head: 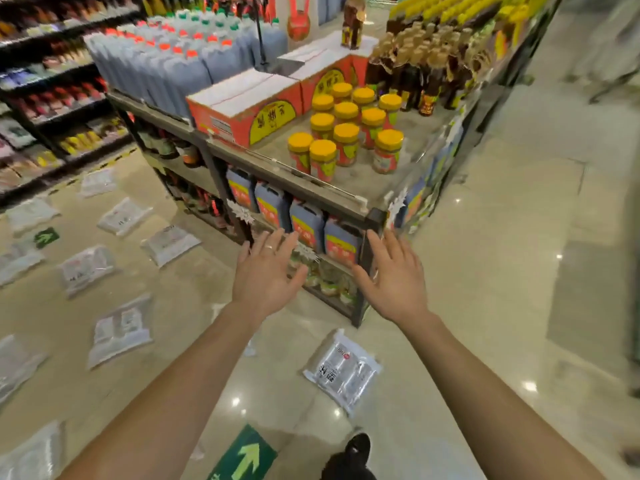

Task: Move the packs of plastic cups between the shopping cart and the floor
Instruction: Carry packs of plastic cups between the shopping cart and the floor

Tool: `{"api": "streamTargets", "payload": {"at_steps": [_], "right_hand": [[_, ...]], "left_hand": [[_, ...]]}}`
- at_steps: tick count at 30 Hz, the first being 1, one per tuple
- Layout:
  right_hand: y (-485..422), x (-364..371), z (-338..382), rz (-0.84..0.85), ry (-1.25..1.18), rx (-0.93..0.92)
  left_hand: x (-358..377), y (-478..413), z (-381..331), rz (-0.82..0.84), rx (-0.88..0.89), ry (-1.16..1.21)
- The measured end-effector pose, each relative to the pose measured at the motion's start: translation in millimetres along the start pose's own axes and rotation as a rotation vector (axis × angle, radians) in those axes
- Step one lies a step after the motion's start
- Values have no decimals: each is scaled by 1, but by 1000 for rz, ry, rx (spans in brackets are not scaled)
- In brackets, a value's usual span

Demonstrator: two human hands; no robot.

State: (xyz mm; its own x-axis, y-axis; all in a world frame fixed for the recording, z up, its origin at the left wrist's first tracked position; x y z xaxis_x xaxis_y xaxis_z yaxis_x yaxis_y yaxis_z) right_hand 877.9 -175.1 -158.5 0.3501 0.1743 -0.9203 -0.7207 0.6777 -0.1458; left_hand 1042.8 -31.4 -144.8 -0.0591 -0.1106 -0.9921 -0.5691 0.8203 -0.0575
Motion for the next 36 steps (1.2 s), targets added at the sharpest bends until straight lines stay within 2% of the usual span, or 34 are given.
{"api": "streamTargets", "payload": {"at_steps": [10,14,21,26,33,36], "right_hand": [[9,87,-125,62,-160,415],[26,144,-177,167,-215,593],[69,259,-248,220,-223,798],[106,381,-282,288,-220,949],[160,604,-313,359,-303,1128],[179,694,-321,367,-362,1151]], "left_hand": [[129,-85,-71,213,259,-63],[197,-100,-81,312,276,-55],[340,-117,-74,499,279,-43],[473,-125,-53,596,310,-4],[689,-116,10,702,347,-31],[778,-105,41,753,341,-45]]}}
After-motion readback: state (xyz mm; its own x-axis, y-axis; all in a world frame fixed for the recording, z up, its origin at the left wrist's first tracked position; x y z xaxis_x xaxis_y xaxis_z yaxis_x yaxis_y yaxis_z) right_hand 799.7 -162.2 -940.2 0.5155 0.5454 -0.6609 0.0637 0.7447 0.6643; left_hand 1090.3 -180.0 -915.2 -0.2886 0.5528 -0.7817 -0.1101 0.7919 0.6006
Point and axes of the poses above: each hand's wrist, its own y-axis away from the middle knuckle, its own x-axis out of the palm, z = x × y, the point moved 8 cm from there along -y, towards the middle knuckle, and after that the axes turned 3 degrees about z, right-handed, at the moved point
